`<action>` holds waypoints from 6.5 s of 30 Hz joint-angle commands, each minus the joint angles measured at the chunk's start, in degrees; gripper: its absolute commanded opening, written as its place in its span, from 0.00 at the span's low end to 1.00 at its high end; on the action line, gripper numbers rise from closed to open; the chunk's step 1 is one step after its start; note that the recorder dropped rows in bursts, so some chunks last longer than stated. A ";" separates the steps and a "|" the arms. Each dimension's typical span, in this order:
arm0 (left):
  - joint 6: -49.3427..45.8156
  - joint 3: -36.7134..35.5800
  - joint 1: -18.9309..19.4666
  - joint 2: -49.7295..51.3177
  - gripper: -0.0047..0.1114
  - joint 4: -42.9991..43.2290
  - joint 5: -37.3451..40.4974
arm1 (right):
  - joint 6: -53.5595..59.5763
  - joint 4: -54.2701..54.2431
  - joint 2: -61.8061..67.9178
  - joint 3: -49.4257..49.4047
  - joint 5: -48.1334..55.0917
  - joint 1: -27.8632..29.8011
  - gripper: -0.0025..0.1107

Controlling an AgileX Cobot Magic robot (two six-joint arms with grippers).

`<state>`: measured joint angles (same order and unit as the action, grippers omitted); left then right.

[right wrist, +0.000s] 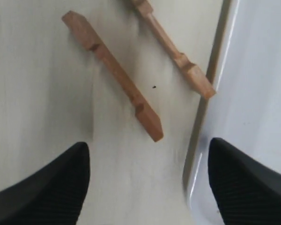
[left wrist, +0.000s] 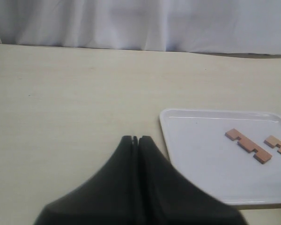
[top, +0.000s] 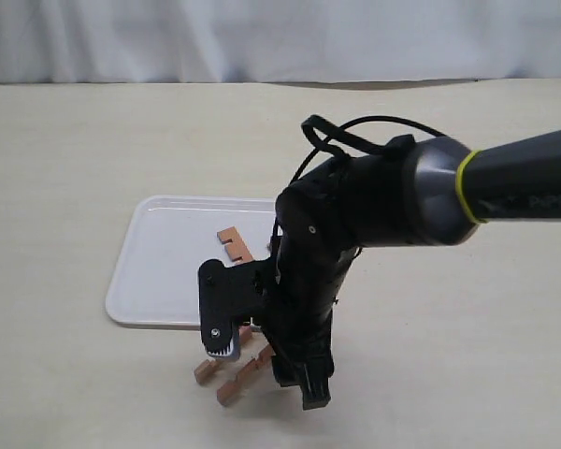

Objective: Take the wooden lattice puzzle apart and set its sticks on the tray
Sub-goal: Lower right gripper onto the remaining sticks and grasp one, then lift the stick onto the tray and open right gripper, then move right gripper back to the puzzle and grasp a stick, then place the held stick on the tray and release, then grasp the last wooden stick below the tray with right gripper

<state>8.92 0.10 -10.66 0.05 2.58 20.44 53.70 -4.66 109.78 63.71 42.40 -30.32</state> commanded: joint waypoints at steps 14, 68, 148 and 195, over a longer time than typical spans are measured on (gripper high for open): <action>0.02 -0.10 -0.09 -0.05 0.04 0.23 -0.55 | 4.62 -5.45 1.35 0.09 -2.08 0.22 0.44; 0.02 -0.10 -0.09 -0.05 0.04 -0.11 -0.68 | -5.43 -9.71 -4.75 0.21 -30.37 2.19 0.06; 0.02 -0.10 -0.09 -0.05 0.04 0.11 -0.50 | -0.54 -1.37 0.74 2.94 -12.22 -5.82 0.06; 0.02 -0.10 -0.09 -0.05 0.04 -0.10 -0.73 | -9.54 1.07 3.91 5.53 -8.07 -5.16 0.46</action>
<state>8.92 0.10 -10.66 0.05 2.61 20.44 43.05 -3.33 113.13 69.07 35.29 -35.46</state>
